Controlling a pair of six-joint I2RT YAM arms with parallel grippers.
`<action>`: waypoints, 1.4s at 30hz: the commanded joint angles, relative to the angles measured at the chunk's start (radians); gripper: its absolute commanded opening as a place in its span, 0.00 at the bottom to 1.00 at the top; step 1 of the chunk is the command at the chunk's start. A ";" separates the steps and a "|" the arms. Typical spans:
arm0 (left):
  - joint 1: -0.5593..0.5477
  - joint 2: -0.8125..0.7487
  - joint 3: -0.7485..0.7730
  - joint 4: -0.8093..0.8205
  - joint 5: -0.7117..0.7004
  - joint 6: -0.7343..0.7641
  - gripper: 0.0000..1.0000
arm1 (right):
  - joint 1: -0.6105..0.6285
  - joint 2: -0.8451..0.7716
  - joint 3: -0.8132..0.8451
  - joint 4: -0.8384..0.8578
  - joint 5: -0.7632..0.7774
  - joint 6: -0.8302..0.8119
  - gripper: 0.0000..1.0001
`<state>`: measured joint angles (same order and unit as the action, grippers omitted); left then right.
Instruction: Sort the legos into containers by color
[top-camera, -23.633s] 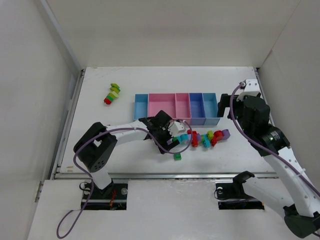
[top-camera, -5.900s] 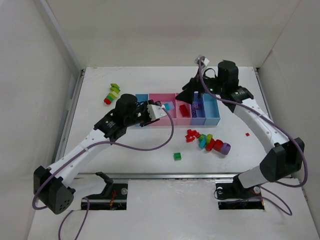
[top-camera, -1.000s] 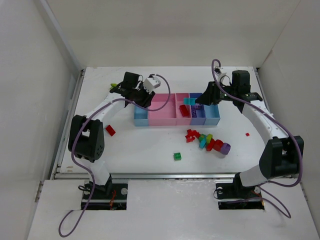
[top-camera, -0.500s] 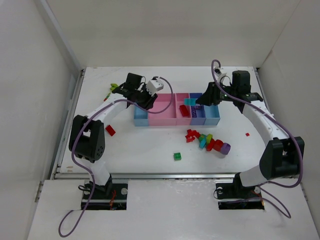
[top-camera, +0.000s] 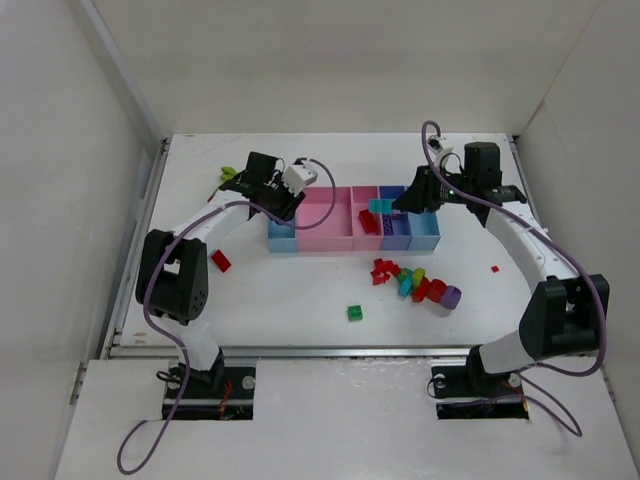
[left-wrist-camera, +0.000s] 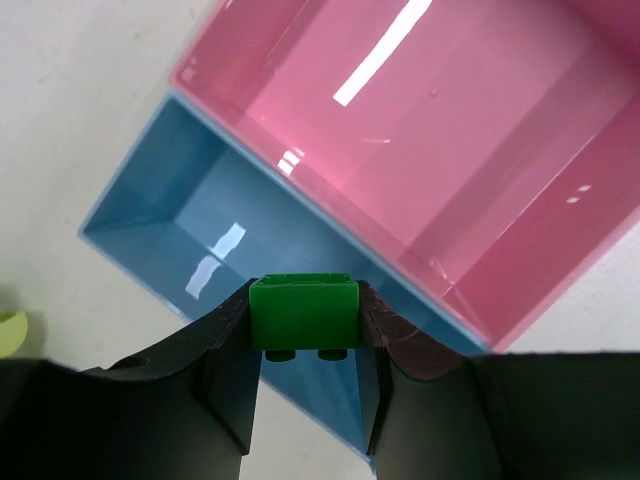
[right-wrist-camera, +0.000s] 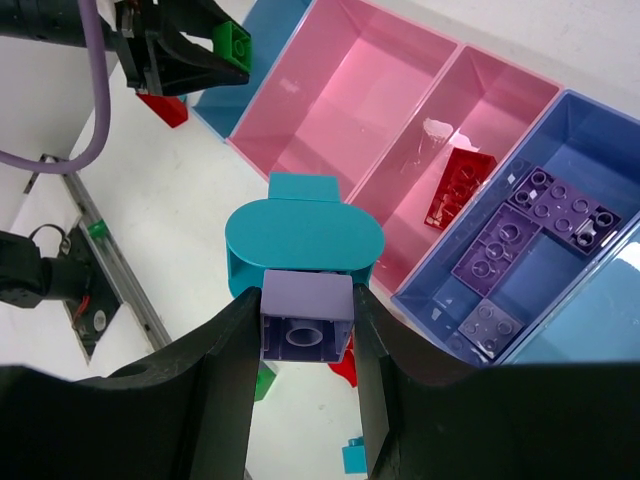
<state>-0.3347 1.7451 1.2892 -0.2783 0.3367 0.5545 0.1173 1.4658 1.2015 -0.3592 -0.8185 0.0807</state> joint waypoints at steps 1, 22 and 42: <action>0.031 -0.055 -0.011 0.028 -0.048 0.010 0.00 | -0.005 -0.036 0.010 0.016 -0.007 -0.029 0.00; 0.040 -0.094 0.007 -0.022 0.044 0.039 0.67 | -0.005 -0.045 0.020 -0.014 -0.007 -0.047 0.00; -0.320 -0.454 -0.162 0.198 0.055 0.375 1.00 | 0.149 -0.094 0.090 0.089 -0.042 0.080 0.00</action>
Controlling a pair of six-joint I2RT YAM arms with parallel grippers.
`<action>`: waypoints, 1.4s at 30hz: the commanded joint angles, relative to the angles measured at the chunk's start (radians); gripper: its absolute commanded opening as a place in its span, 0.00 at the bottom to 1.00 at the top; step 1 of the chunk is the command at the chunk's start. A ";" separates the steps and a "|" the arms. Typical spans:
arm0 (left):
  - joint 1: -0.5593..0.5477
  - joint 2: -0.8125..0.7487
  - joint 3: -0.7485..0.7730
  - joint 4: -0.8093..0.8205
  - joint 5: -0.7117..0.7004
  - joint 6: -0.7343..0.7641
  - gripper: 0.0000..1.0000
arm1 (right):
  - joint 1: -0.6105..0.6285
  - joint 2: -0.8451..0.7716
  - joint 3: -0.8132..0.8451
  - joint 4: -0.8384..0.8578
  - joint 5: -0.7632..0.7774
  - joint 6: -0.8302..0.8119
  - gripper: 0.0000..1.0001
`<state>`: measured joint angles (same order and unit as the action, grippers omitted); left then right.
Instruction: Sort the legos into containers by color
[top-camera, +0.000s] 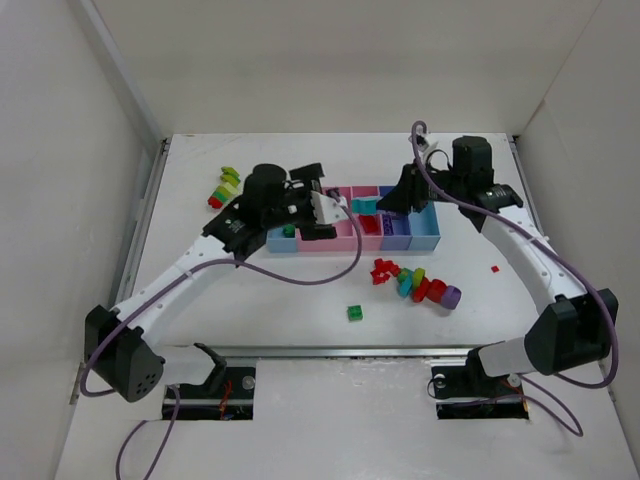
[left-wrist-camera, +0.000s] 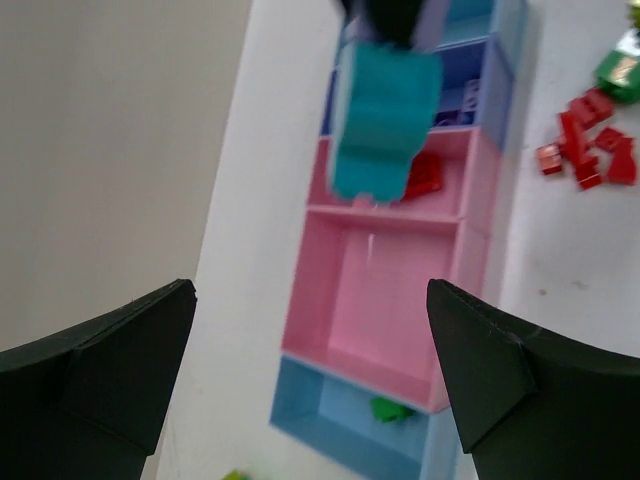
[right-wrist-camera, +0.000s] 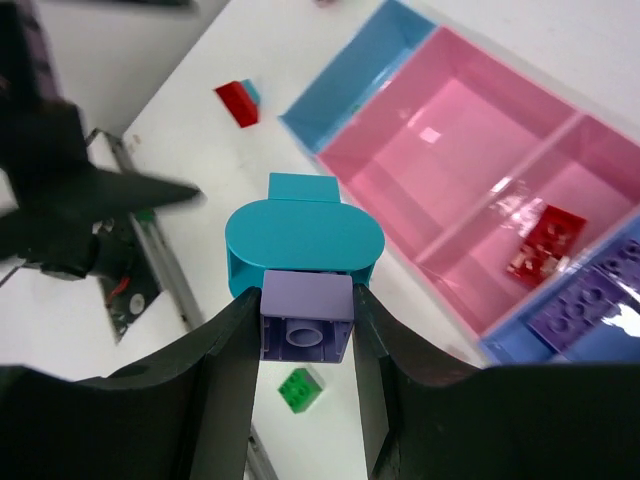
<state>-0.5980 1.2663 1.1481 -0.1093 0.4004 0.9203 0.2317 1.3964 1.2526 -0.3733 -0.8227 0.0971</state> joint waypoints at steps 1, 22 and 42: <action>-0.093 0.036 -0.030 0.051 -0.041 -0.003 1.00 | 0.047 -0.025 0.039 0.103 -0.029 0.064 0.00; -0.171 0.110 0.022 0.099 -0.064 -0.063 0.46 | 0.192 0.013 0.041 0.128 0.002 0.096 0.00; -0.114 0.071 -0.056 0.011 -0.103 -0.141 0.00 | 0.057 -0.036 -0.001 0.099 0.053 0.105 0.00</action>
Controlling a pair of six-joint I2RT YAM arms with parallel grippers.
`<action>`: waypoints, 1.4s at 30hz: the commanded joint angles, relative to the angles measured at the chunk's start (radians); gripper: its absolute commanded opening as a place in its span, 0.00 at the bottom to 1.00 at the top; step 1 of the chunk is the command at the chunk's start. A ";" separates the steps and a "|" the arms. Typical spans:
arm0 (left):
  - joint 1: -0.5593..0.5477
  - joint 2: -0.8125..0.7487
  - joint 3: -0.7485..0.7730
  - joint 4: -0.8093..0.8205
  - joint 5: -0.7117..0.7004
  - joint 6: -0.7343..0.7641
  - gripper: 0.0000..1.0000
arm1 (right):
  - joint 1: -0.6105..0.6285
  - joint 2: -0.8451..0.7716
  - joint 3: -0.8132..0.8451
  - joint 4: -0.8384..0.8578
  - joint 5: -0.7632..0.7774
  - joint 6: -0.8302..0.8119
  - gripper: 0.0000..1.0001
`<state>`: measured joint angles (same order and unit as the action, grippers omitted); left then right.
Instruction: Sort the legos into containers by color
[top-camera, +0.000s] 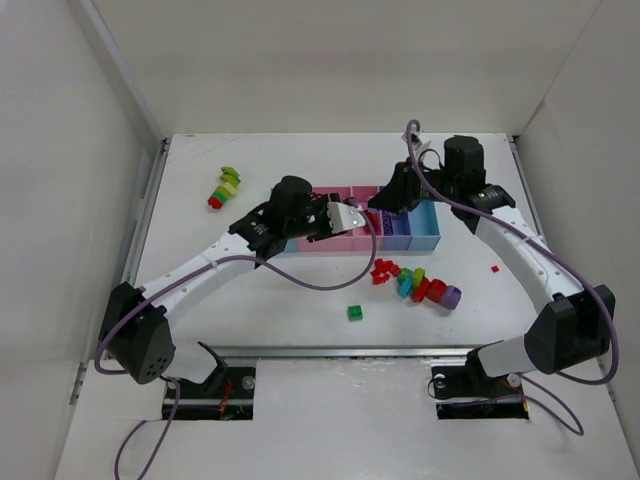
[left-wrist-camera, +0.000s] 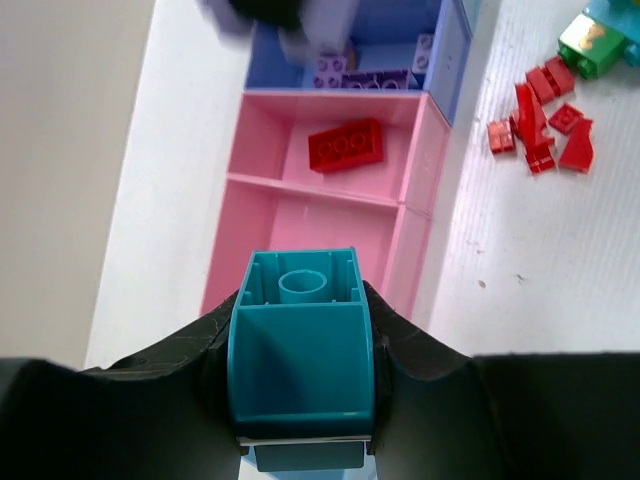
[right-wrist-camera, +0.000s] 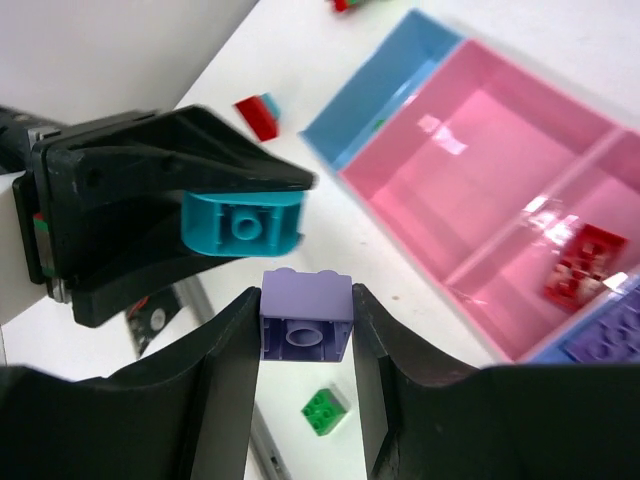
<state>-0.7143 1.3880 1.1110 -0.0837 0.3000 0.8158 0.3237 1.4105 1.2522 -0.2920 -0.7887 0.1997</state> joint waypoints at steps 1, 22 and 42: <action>0.012 -0.050 -0.029 -0.014 -0.002 -0.049 0.00 | -0.044 -0.050 0.000 0.017 0.019 0.003 0.00; 0.030 -0.037 -0.076 0.024 -0.055 -0.185 0.00 | -0.081 0.145 0.021 -0.144 0.621 -0.077 0.00; 0.044 0.075 0.029 0.012 0.032 -0.120 0.00 | -0.101 0.159 0.120 -0.124 0.358 -0.319 0.85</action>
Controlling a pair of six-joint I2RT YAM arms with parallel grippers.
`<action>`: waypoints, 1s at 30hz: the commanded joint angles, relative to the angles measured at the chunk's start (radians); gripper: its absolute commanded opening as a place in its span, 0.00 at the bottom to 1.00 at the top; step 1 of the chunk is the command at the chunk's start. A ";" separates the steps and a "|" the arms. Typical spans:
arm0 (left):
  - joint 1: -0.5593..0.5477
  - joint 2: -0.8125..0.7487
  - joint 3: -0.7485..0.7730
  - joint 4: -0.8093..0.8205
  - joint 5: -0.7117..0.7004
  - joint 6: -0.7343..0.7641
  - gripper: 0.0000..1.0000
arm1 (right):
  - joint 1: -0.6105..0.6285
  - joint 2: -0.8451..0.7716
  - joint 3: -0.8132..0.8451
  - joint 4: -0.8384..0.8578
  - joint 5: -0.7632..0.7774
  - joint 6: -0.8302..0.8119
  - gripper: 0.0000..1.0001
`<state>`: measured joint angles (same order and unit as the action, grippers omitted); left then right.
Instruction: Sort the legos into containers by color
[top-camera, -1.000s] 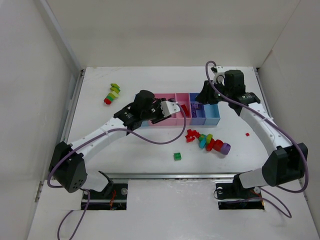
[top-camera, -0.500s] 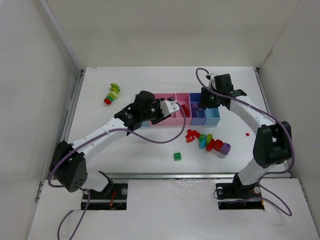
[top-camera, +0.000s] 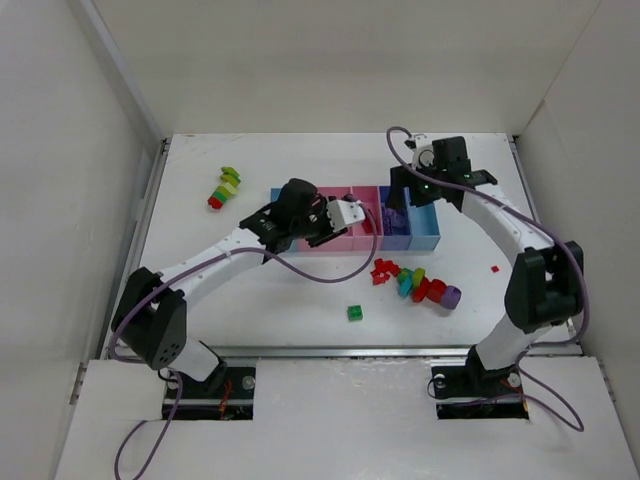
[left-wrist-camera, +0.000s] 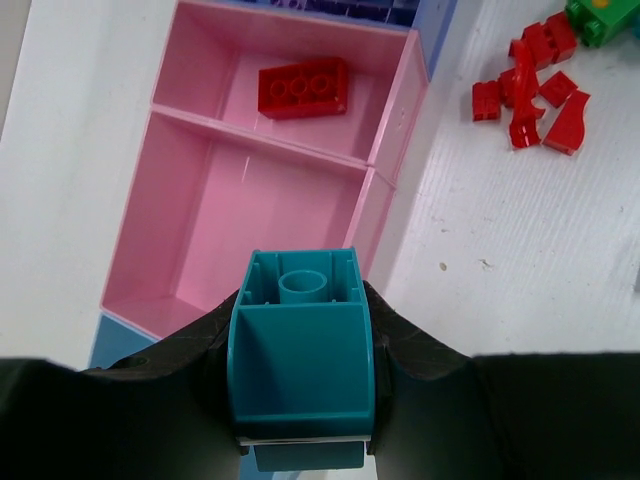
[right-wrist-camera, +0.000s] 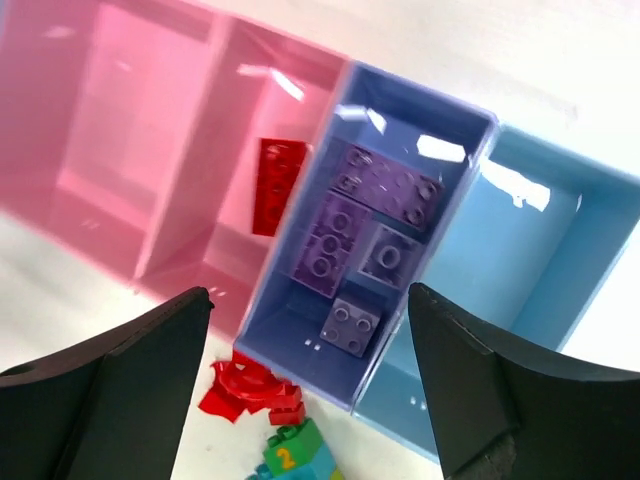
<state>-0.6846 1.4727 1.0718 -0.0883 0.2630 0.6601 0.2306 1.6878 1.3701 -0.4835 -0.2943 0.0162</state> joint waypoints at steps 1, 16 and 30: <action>0.014 -0.009 0.083 0.016 0.099 0.045 0.00 | -0.008 -0.150 -0.025 0.092 -0.184 -0.183 0.85; 0.074 0.014 0.257 -0.327 0.671 0.412 0.00 | 0.205 -0.450 -0.287 0.282 -0.485 -0.650 0.65; 0.074 -0.005 0.246 -0.306 0.651 0.383 0.00 | 0.340 -0.353 -0.190 0.292 -0.514 -0.650 0.61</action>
<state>-0.5987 1.4910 1.2907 -0.4240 0.8616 1.0500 0.5255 1.3350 1.1213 -0.2546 -0.7586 -0.6170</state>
